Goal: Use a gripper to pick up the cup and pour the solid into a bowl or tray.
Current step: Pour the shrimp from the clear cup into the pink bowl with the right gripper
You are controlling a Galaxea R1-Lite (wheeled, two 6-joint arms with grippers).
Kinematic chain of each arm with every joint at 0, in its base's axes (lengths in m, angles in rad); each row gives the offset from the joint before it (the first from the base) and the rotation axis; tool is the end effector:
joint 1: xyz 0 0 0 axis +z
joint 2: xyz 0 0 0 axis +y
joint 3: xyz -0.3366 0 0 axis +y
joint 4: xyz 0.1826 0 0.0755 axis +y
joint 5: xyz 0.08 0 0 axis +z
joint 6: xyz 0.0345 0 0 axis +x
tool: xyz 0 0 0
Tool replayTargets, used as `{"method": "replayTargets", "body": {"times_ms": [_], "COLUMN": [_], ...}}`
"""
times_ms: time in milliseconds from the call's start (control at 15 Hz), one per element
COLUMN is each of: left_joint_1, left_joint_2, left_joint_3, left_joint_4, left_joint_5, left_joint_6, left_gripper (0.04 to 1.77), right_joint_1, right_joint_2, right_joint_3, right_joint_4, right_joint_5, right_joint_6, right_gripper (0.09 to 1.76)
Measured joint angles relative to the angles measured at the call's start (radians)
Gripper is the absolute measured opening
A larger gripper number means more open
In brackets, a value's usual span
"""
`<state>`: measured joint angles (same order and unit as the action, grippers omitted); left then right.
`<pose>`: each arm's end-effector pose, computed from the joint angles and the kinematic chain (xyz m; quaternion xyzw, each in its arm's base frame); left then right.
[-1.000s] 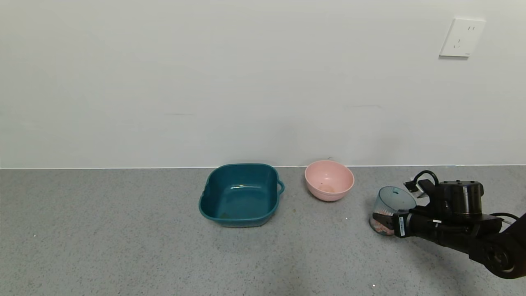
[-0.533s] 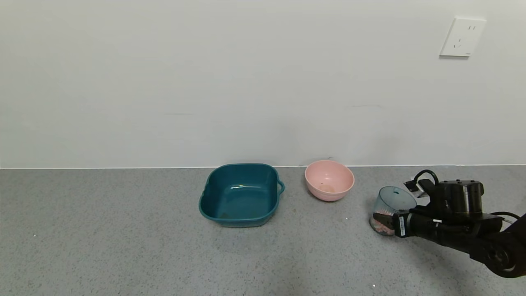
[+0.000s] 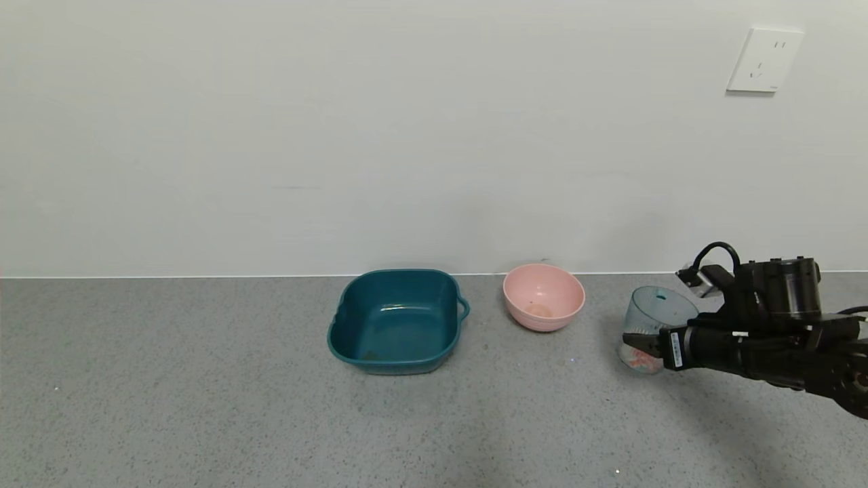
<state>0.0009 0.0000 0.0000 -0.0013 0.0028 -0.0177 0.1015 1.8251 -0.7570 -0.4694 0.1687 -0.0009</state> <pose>-0.0395 0.0001 0.0756 -0.0089 -0.0007 0.0018 1.0000 0.3307 0.0395 0.1379 0.0095 0.2947 0.1288 0.9468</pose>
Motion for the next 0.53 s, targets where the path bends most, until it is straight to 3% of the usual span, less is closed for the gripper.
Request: {"method": "replayTargets", "body": {"times_ms": [533], "left_joint_1": [-0.001], "left_joint_2": [0.000], "left_joint_3": [0.000], "left_joint_4": [0.000], "left_joint_5": [0.000], "left_joint_6": [0.000], "left_gripper": [1.72], "right_joint_1": [0.001], "right_joint_2": [-0.016], "right_joint_3": [-0.405], "right_joint_4": [0.431], "right_joint_5": [-0.060], "right_joint_6": [-0.057], "right_gripper": [1.34]}}
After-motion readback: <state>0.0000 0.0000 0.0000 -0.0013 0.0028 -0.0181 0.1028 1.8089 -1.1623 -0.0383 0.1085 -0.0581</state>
